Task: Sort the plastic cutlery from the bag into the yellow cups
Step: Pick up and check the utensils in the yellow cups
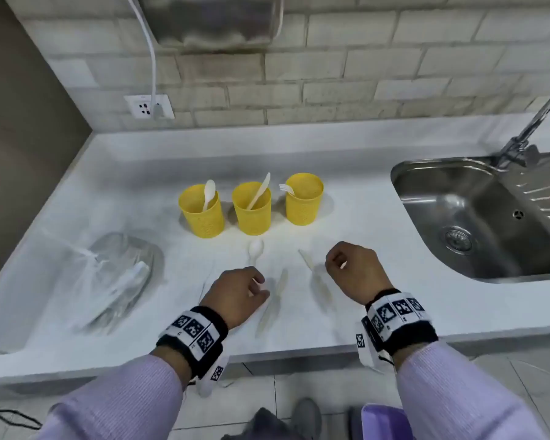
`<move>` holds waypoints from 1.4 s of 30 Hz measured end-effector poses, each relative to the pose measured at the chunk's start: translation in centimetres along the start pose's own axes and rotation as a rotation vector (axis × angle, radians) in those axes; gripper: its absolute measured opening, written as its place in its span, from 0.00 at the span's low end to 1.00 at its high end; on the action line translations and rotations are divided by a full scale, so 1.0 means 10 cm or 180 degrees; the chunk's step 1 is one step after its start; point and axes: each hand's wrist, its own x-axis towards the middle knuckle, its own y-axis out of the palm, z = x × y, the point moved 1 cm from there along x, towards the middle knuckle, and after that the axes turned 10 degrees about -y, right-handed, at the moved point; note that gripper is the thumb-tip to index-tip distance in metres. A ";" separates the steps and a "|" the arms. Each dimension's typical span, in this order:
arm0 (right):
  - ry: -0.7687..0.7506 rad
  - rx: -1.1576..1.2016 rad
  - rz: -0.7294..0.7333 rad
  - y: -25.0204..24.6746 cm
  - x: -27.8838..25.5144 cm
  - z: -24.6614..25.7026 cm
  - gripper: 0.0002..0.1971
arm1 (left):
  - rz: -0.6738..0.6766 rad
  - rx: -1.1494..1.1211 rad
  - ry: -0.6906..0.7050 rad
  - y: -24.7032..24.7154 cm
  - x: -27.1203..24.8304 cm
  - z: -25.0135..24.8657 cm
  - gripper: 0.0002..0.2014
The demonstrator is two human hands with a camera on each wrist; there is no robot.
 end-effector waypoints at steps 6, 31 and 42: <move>0.0237 -0.0443 0.0560 0.31 0.11 0.03 0.06 | 0.0135 0.0495 -0.0004 0.27 -0.01 -0.16 0.20; 0.0092 -0.1379 0.1082 0.61 0.19 0.03 0.15 | 0.0454 0.0689 -0.0613 0.37 0.14 -0.33 0.11; 0.0283 -0.0322 0.0826 0.40 0.24 0.00 0.20 | 0.0127 -0.1041 -0.1045 0.28 0.15 -0.61 0.17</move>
